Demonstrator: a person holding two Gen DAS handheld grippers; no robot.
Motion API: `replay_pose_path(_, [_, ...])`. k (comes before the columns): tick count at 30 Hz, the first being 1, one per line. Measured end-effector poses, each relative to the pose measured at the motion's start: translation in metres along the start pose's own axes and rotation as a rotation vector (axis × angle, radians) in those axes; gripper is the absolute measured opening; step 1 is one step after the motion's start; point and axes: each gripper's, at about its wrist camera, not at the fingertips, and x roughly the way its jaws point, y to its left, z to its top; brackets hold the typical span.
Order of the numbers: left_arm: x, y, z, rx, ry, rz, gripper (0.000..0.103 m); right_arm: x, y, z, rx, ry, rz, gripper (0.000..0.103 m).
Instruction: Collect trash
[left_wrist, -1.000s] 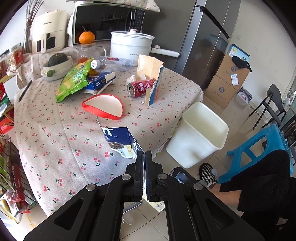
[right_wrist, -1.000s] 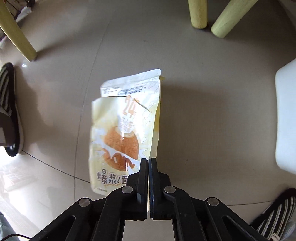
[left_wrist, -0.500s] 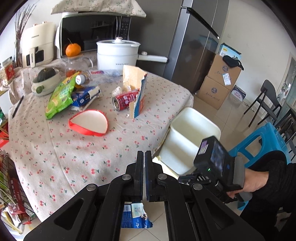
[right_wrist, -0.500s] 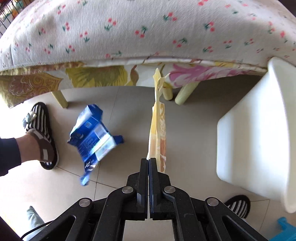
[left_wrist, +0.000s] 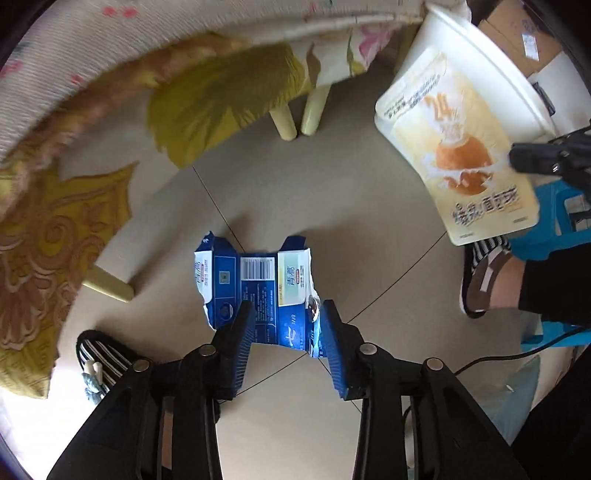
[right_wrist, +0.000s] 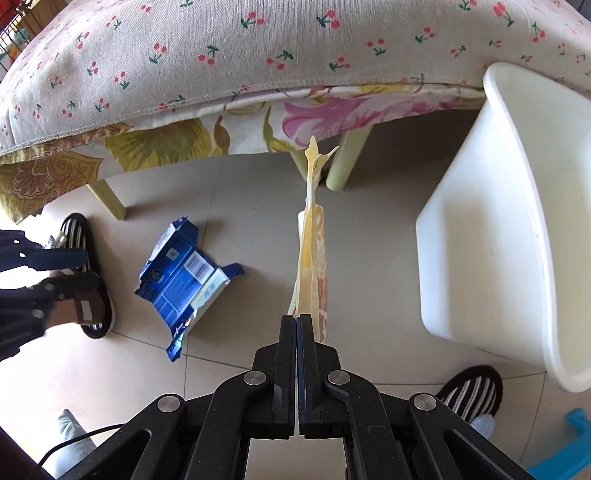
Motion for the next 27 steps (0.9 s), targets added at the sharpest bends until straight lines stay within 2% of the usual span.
replay_pose_path(6, [0.06, -0.021, -0.006, -0.004, 0.091, -0.018, 0.042, 0.0, -0.017, -0.008, 0.034, -0.003, 0.006, 0.0])
replay_pose_path(11, [0.101, -0.032, -0.01, -0.008, 0.134, 0.013, 0.042, 0.009, -0.034, -0.018, 0.079, 0.017, 0.0, 0.0])
replay_pose_path(15, [0.121, -0.039, -0.016, 0.011, 0.169, 0.027, 0.041, 0.014, -0.039, -0.022, 0.094, 0.03, -0.005, 0.0])
replay_pose_path(16, [0.123, -0.04, -0.018, 0.014, 0.172, 0.029, 0.038, 0.014, -0.04, -0.023, 0.094, 0.03, -0.007, 0.0])
replay_pose_path(19, [0.128, -0.041, -0.022, 0.028, 0.196, 0.04, 0.011, 0.013, -0.041, -0.023, 0.093, 0.031, -0.012, 0.0])
replay_pose_path(23, [0.112, -0.042, -0.028, 0.032, 0.173, 0.048, 0.006, 0.011, -0.041, -0.022, 0.091, 0.028, -0.02, 0.0])
replay_pose_path(27, [0.067, -0.052, -0.031, 0.038, 0.095, 0.012, 0.004, -0.004, -0.036, -0.023, 0.087, 0.005, -0.024, 0.0])
